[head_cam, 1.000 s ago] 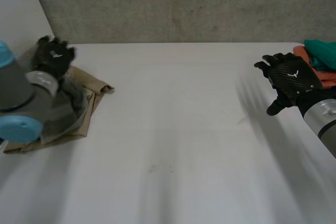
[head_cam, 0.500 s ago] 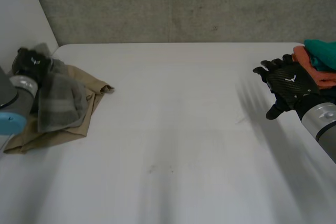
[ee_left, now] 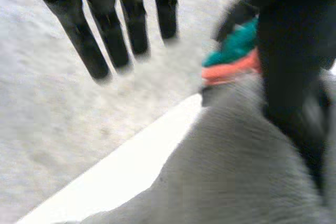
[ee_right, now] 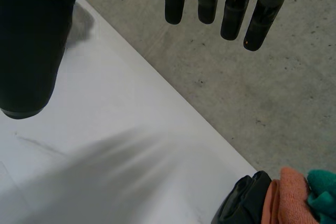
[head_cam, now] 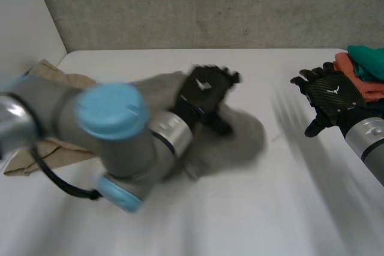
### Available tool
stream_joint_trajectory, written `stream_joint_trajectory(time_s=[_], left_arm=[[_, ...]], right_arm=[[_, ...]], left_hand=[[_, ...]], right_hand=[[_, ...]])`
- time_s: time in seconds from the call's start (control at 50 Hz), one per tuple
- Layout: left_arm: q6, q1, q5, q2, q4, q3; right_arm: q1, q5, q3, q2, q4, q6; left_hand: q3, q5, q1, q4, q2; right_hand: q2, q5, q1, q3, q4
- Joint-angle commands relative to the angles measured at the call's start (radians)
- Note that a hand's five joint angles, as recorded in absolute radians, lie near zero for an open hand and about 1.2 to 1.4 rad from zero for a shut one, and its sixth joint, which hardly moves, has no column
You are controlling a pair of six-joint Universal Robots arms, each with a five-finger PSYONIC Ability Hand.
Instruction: Fold the laundry.
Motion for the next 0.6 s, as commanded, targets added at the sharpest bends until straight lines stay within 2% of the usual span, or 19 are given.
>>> stream_joint_trajectory(time_s=[0.02, 0.1, 0.12, 0.18, 0.22, 0.32, 0.38, 0.42, 0.44, 0.48, 0.52, 0.56, 0.6], left_arm=[[0.025, -0.045, -0.060, -0.049, -0.034, 0.032], [0.024, -0.014, -0.089, 0.092, -0.055, -0.027], [0.024, 0.030, -0.098, 0.165, -0.060, -0.059], [0.022, 0.118, -0.100, 0.255, -0.060, -0.109], [0.025, 0.191, -0.094, 0.330, -0.064, -0.161], [0.039, 0.253, -0.082, 0.404, -0.058, -0.250], [0.126, 0.316, -0.042, 0.378, -0.057, -0.270], [0.198, 0.365, -0.004, 0.343, -0.057, -0.264], [0.281, 0.410, 0.041, 0.291, -0.060, -0.245], [0.369, 0.440, 0.085, 0.229, -0.061, -0.218], [0.486, 0.478, 0.145, 0.139, -0.066, -0.166], [0.554, 0.489, 0.179, 0.077, -0.074, -0.126], [0.620, 0.501, 0.219, -0.018, -0.086, -0.055]], right_arm=[[-0.002, -0.001, -0.005, 0.000, 0.014, 0.002], [0.001, -0.008, -0.019, -0.003, 0.035, 0.002], [0.001, -0.008, -0.030, -0.006, 0.055, 0.000], [0.005, -0.010, -0.057, -0.009, 0.115, 0.002], [0.013, -0.011, -0.083, -0.012, 0.194, 0.003], [0.099, -0.010, -0.149, -0.008, 0.432, 0.003], [0.169, -0.007, -0.160, -0.005, 0.566, 0.006], [0.203, -0.007, -0.152, -0.005, 0.587, 0.006], [0.244, -0.005, -0.145, -0.002, 0.581, 0.009], [0.287, -0.001, -0.131, 0.000, 0.561, 0.009], [0.352, 0.031, -0.114, 0.006, 0.511, 0.006], [0.387, 0.076, -0.106, 0.012, 0.466, 0.006], [0.433, 0.156, -0.099, 0.035, 0.405, 0.000]], left_hand=[[-0.355, -0.328, -0.215, -0.347, -0.326], [-0.349, -0.322, -0.209, -0.341, -0.320], [-0.340, -0.313, -0.200, -0.332, -0.312], [-0.334, -0.308, -0.194, -0.326, -0.306], [-0.329, -0.302, -0.189, -0.320, -0.300], [-0.293, -0.266, -0.153, -0.285, -0.265], [-0.293, -0.266, -0.153, -0.285, -0.265], [-0.293, -0.266, -0.153, -0.285, -0.265], [-0.293, -0.266, -0.153, -0.285, -0.265], [-0.290, -0.263, -0.150, -0.282, -0.262], [-0.273, -0.246, -0.133, -0.265, -0.244], [-0.270, -0.243, -0.130, -0.262, -0.241], [-0.261, -0.234, -0.121, -0.253, -0.232]], right_hand=[[-0.044, -0.067, -0.028, -0.036, -0.057], [-0.044, -0.067, -0.028, -0.036, -0.057], [-0.044, -0.067, -0.028, -0.036, -0.057], [-0.044, -0.067, -0.028, -0.036, -0.057], [-0.044, -0.067, -0.028, -0.036, -0.057], [-0.044, -0.067, -0.028, -0.036, -0.057], [-0.044, -0.067, -0.028, -0.036, -0.057], [-0.044, -0.067, -0.028, -0.036, -0.057], [-0.044, -0.067, -0.028, -0.036, -0.057], [-0.044, -0.067, -0.028, -0.036, -0.057], [-0.044, -0.067, -0.028, -0.036, -0.057], [-0.044, -0.067, -0.028, -0.036, -0.057], [-0.044, -0.067, -0.028, -0.036, -0.057]])
